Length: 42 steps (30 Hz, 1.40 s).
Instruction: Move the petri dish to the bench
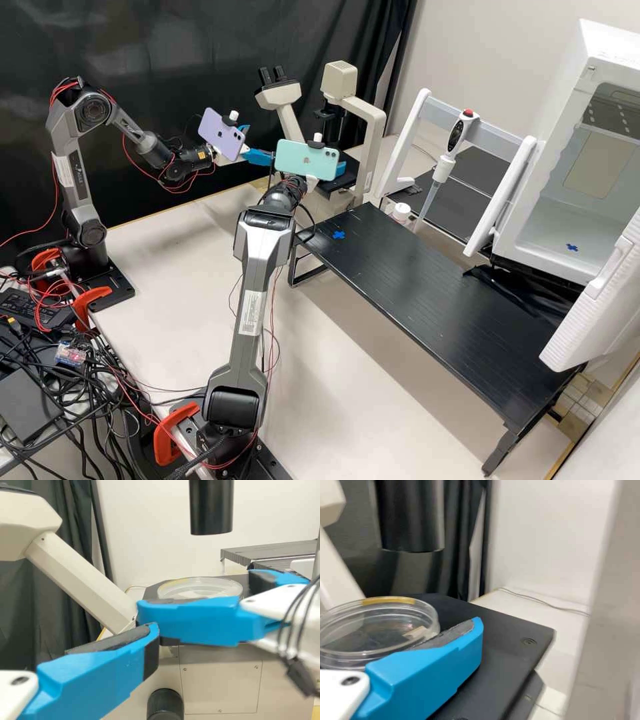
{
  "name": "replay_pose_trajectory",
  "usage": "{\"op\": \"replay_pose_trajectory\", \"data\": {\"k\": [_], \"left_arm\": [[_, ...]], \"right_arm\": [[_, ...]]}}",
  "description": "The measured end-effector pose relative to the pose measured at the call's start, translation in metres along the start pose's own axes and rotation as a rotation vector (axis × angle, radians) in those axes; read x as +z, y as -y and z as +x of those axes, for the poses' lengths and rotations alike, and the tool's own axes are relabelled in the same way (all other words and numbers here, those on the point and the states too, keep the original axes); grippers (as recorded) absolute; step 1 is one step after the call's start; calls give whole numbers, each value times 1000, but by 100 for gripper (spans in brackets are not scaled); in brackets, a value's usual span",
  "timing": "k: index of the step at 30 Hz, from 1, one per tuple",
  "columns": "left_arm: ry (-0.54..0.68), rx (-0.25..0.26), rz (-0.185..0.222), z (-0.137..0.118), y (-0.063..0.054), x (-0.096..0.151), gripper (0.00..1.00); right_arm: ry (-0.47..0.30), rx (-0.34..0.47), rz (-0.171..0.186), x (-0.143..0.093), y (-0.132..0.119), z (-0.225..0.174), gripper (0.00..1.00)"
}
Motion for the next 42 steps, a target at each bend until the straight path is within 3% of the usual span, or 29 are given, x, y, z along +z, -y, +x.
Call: {"op": "replay_pose_trajectory", "data": {"k": [4, 14, 19, 22, 24, 26, 32, 33, 42], "left_arm": [[0, 0, 0, 0, 0, 0, 100], [0, 0, 0, 0, 0, 0, 100], [0, 0, 0, 0, 0, 0, 100], [0, 0, 0, 0, 0, 0, 100], [0, 0, 0, 0, 0, 0, 100], [0, 0, 0, 0, 0, 0, 100], [0, 0, 0, 0, 0, 0, 100], [0, 0, 0, 0, 0, 0, 100], [2, 0, 1, 0, 0, 0, 100]], "right_arm": [[1, 18, 53, 2, -10, -1, 100], [3, 25, 55, 5, -14, 1, 100], [15, 26, 22, 6, -14, 1, 100], [30, 38, -22, 5, -11, -1, 100], [33, 63, -76, 5, -7, -4, 100], [40, 66, -96, 5, -1, -6, 100], [57, 58, -96, 6, 3, -7, 100], [57, 58, -92, 6, 2, -7, 0], [53, 38, -62, 6, -9, -3, 0]]}}
